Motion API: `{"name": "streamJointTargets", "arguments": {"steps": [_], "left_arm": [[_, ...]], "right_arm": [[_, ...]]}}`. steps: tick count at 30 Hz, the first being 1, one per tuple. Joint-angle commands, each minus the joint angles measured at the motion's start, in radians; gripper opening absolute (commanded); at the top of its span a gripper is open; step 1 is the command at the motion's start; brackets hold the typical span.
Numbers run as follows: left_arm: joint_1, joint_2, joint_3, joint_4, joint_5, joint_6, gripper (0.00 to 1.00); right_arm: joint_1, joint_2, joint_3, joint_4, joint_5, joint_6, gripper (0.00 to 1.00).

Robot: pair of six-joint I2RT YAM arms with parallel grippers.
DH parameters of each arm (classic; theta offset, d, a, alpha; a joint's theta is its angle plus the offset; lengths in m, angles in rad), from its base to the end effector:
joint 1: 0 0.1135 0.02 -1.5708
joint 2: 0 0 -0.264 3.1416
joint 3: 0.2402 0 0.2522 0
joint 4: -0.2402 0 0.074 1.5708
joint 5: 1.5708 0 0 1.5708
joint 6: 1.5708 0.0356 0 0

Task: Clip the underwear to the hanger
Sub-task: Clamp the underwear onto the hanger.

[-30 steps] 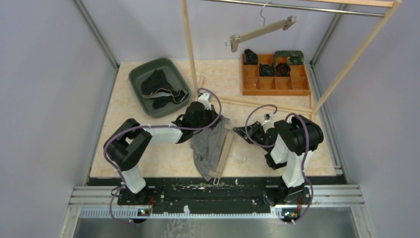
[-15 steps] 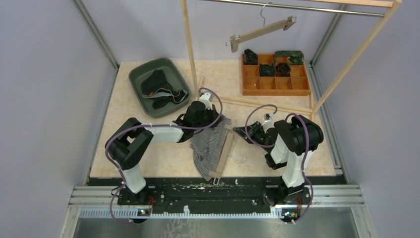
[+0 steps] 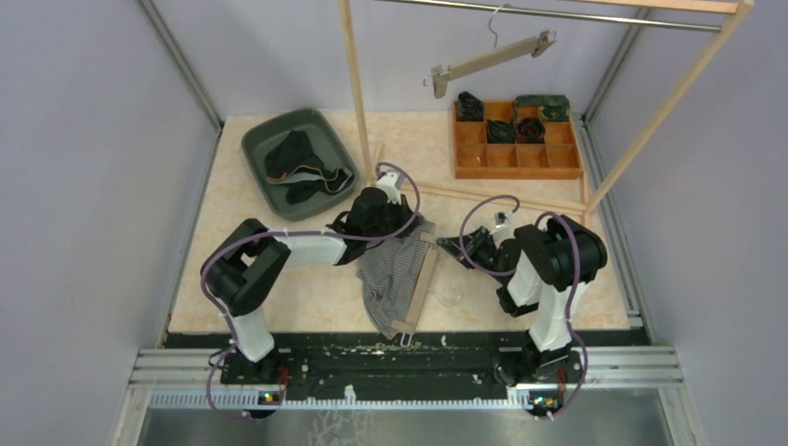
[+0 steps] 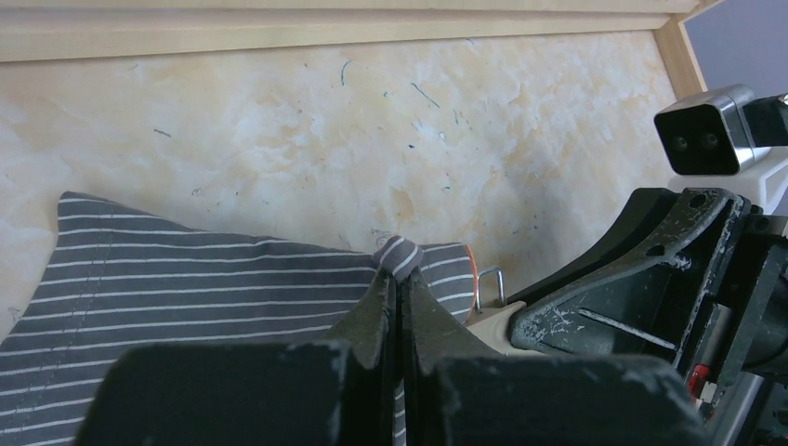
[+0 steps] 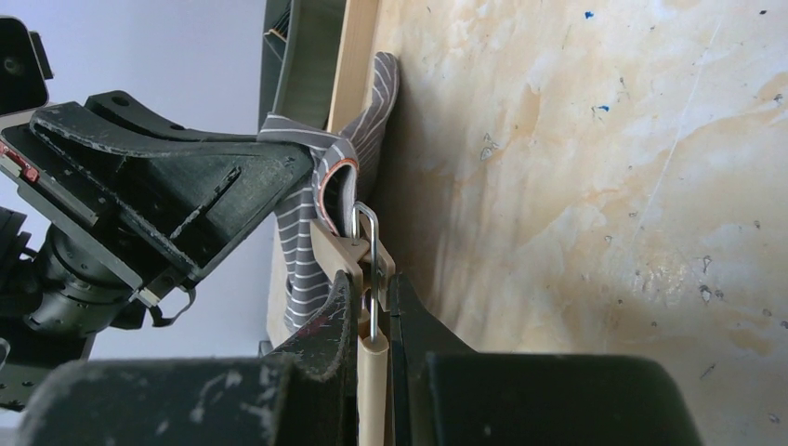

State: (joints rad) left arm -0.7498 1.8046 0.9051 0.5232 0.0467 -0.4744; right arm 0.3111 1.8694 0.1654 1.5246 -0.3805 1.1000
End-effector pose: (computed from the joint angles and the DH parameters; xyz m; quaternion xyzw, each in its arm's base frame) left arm 0.2787 -0.2618 0.1756 0.1265 0.8170 -0.3388 0.4490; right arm 0.2148 0.0830 0.0960 0.1778 0.7424 0.5186 0.3850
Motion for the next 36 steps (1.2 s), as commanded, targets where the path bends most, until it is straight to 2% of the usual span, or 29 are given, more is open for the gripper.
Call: {"name": "streamJointTargets", "arguments": {"steps": [1,15,16,19,24,26,31,36], "left_arm": [[0.006,0.018,0.037,0.024,0.011,-0.004,0.00],[0.006,0.032,0.049,0.020,0.011,-0.001,0.00],[0.006,0.032,0.049,0.019,0.011,-0.003,0.00],[0.006,0.032,0.047,0.018,0.011,-0.002,0.00],[0.008,0.033,0.040,0.020,0.003,-0.001,0.00],[0.007,0.032,0.037,0.021,-0.006,0.000,0.00],[0.023,0.009,0.023,0.037,-0.008,-0.008,0.00],[0.037,-0.014,0.032,0.029,-0.010,0.010,0.00]], "right_arm": [[-0.004,-0.028,0.014,0.201,-0.025,-0.054,0.00],[-0.004,-0.005,0.030,0.201,-0.035,-0.051,0.00],[-0.005,-0.002,0.032,0.200,-0.035,-0.049,0.05],[-0.004,0.001,0.033,0.201,-0.034,-0.046,0.32],[-0.005,0.002,0.034,0.201,-0.035,-0.047,0.40],[-0.004,0.001,0.032,0.200,-0.031,-0.047,0.47],[-0.019,-0.006,0.017,0.199,-0.018,-0.051,0.79],[-0.069,-0.039,-0.028,0.200,-0.028,-0.060,0.82]]}}
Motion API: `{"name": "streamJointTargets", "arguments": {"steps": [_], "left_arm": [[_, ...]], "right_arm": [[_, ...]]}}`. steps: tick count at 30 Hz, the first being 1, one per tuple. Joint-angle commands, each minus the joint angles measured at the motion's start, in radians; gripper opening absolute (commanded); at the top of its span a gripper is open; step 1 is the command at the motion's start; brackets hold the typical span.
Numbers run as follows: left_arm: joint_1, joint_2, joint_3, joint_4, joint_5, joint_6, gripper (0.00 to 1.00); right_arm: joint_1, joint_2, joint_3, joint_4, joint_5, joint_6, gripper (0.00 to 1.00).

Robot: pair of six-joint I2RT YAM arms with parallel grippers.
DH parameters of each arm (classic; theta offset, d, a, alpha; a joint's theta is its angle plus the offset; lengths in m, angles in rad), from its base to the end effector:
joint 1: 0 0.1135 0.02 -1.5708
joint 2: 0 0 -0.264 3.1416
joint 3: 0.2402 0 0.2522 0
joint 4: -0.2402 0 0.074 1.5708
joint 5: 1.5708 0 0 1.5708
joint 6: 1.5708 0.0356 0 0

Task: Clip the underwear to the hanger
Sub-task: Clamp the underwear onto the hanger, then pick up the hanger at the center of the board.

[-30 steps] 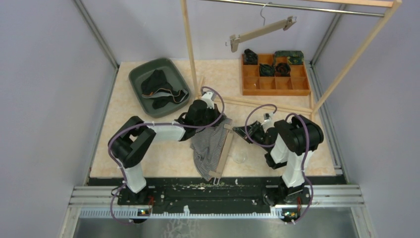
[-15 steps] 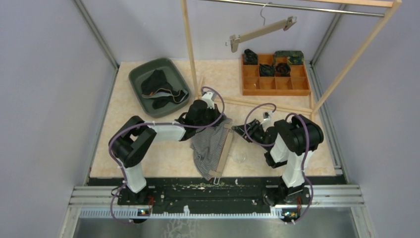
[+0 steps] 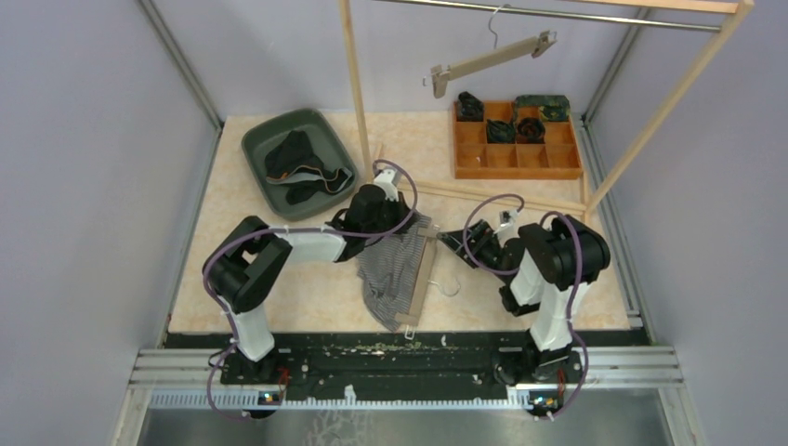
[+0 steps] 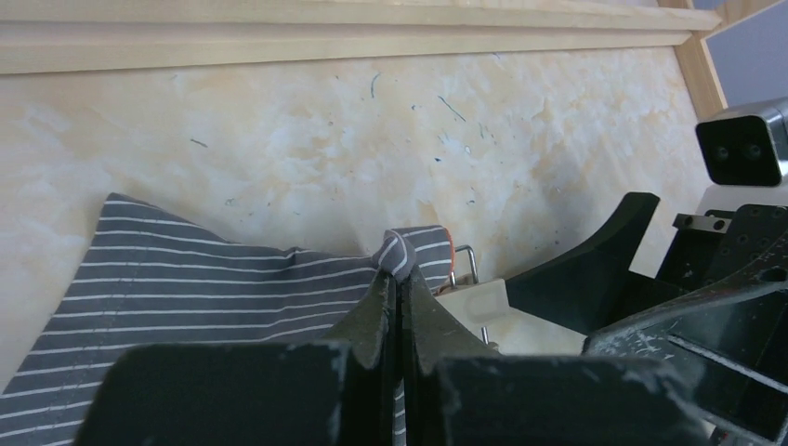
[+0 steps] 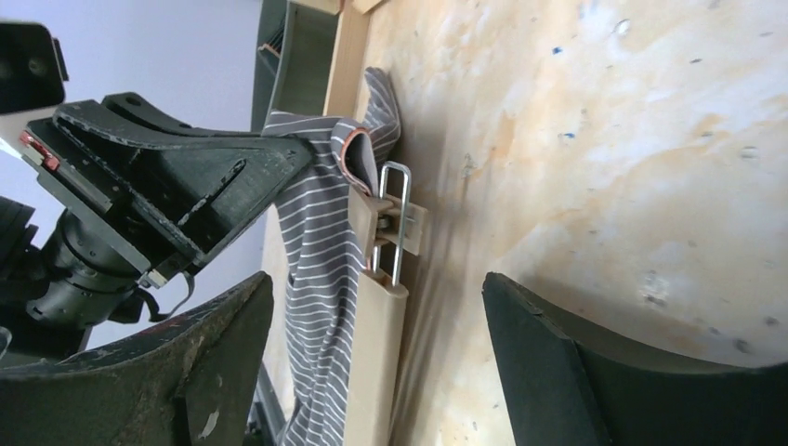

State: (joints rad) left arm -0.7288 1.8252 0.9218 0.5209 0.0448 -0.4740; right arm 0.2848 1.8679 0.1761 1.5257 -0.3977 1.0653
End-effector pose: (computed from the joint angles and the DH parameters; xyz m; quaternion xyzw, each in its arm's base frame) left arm 0.2875 -0.2588 0.1728 0.1177 0.8201 -0.3320 0.4510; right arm 0.2194 0.0786 0.0979 0.1666 0.7406 0.5135 0.4002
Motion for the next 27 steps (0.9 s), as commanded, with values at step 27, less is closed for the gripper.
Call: {"name": "streamJointTargets", "arguments": {"steps": [27], "left_arm": [[0.068,0.056,0.160,-0.011,0.061,0.026,0.00]], "right_arm": [[0.254,-0.861,-0.175,-0.715,0.208,-0.194,0.81]]}}
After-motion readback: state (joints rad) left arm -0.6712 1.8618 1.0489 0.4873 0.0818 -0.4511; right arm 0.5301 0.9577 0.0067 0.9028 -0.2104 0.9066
